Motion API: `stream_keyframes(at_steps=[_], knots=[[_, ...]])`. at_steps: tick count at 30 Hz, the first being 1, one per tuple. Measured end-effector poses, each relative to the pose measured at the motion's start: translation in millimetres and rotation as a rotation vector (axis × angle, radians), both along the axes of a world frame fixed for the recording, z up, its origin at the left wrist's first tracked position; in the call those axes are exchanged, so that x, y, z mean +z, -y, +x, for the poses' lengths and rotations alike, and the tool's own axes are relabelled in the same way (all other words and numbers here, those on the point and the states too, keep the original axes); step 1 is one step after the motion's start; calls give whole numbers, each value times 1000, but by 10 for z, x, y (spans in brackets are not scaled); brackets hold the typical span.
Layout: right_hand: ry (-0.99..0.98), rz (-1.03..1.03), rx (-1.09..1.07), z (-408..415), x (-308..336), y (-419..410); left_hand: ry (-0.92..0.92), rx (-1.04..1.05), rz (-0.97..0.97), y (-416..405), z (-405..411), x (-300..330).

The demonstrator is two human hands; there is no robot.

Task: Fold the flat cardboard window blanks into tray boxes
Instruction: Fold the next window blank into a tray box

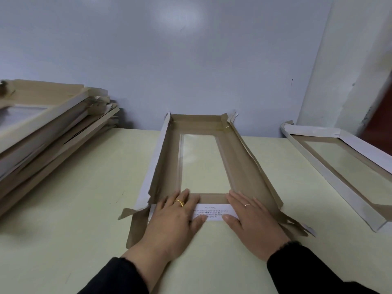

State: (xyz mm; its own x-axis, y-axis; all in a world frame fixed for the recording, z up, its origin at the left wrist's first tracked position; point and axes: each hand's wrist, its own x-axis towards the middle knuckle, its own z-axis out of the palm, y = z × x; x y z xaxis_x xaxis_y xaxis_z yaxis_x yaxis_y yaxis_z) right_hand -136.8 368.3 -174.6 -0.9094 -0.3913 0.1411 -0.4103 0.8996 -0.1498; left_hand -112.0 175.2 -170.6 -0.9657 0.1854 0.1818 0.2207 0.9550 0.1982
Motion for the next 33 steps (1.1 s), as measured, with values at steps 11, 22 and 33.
stream_keyframes(at_steps=[11,22,33], knots=[[-454,-241,34,259,132,28,-136,-46,126,73,254,222],[-437,-112,129,278,85,64,-172,-236,72,102,365,386],[-529,-190,181,333,177,100,-61,39,700,1068,269,412]])
